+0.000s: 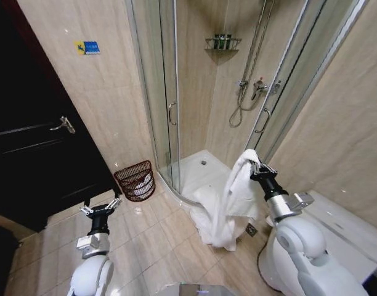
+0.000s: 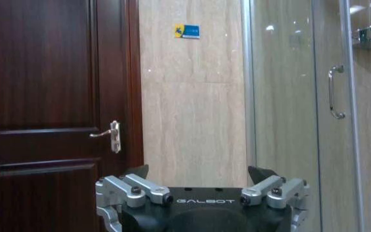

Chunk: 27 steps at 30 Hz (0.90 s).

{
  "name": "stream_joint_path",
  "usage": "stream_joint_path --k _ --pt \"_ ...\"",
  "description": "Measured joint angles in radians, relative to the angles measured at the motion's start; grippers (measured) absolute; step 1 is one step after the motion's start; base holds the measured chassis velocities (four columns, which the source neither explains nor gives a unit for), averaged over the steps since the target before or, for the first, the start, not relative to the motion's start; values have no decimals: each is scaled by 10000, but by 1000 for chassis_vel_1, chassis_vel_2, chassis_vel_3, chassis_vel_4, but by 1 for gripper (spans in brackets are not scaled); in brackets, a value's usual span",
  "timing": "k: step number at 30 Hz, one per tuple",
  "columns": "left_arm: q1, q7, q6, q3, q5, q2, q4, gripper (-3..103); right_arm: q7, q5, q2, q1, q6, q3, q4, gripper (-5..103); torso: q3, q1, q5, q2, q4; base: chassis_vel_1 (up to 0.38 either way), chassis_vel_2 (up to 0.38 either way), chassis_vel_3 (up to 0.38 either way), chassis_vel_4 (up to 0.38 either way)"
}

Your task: Discard the used towel into the hamper.

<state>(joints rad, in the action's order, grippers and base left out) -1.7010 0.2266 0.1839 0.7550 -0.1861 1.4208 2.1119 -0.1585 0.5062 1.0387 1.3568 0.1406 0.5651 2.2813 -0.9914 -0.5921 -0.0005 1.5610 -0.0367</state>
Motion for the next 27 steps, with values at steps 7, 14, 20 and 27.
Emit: stream_joint_path --k 7,14,20,27 --pt "82 -23 2 -8 -46 -40 -68 100 -104 17 76 39 -14 87 -117 2 -1 0 4 0 0 0 0 0 0" --pt "81 -31 -27 -160 -29 -46 80 100 -212 -109 165 212 100 459 179 2 -1 -1 4 0 1 0 0 0 0" --pt "-40 -36 -28 -226 7 12 240 100 -237 -300 215 355 196 552 283 2 -1 -1 6 0 1 0 0 0 0" --pt "-155 101 -24 -292 108 113 361 100 -160 -837 313 455 213 438 191 2 -1 -1 5 -1 1 0 0 0 0"
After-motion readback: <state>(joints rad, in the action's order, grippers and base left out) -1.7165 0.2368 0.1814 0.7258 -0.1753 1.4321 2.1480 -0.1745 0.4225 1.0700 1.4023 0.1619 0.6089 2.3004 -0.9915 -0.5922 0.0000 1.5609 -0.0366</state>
